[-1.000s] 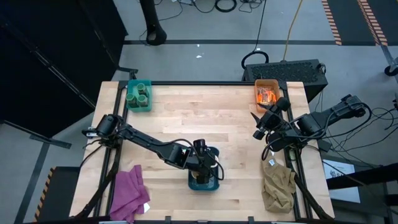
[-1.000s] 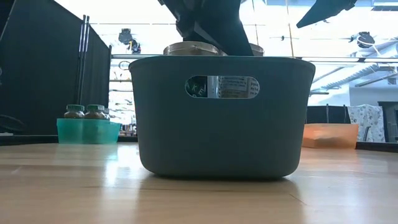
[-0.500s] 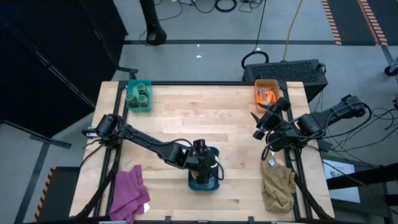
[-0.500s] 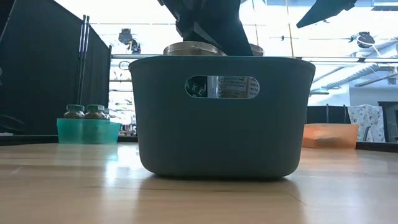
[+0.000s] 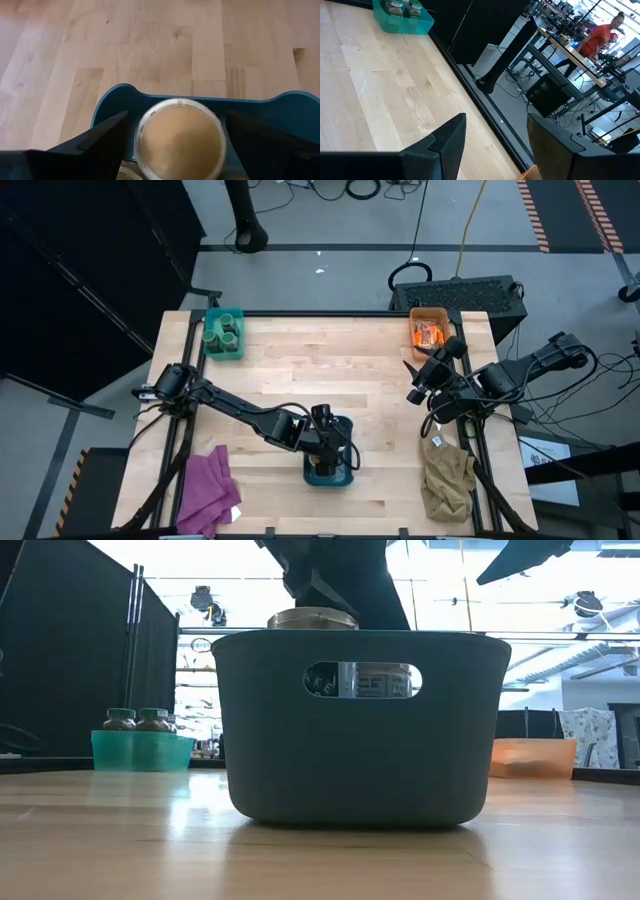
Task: Sort spices by type
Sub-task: Put the gold seasoning bottle into the blue bin, then move the blue bin to the center of the table
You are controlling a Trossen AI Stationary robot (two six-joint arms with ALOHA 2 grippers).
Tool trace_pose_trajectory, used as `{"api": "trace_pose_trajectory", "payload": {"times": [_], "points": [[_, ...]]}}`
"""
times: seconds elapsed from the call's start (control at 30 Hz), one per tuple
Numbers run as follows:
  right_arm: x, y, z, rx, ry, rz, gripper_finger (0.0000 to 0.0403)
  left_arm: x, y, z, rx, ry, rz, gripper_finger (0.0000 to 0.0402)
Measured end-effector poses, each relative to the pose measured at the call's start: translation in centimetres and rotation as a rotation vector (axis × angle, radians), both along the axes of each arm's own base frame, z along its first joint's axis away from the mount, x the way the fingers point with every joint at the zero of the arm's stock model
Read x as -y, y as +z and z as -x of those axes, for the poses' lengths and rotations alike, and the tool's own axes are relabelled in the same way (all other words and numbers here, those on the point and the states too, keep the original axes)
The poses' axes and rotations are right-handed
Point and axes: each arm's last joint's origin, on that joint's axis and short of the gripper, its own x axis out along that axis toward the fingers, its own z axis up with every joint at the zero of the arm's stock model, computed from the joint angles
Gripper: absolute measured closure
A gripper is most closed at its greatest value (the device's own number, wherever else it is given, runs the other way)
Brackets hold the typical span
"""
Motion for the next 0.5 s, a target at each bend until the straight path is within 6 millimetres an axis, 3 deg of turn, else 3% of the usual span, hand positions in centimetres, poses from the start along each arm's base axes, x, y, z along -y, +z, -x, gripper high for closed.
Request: {"api": "trace_pose_trajectory", "payload": {"times": [0.27, 0.5], "points": [[0.0, 0.0, 0.0, 0.000, 0.000, 0.000, 0.0209, -0.4, 0.4, 0.2, 0.002, 0.029, -0.017, 0.0071], [0.0, 0.0, 0.0, 0.000, 0.000, 0.000, 0.0209, -0.9, 4.7, 1.3, 0.070, 0.001, 0.033, 0.0071]]}}
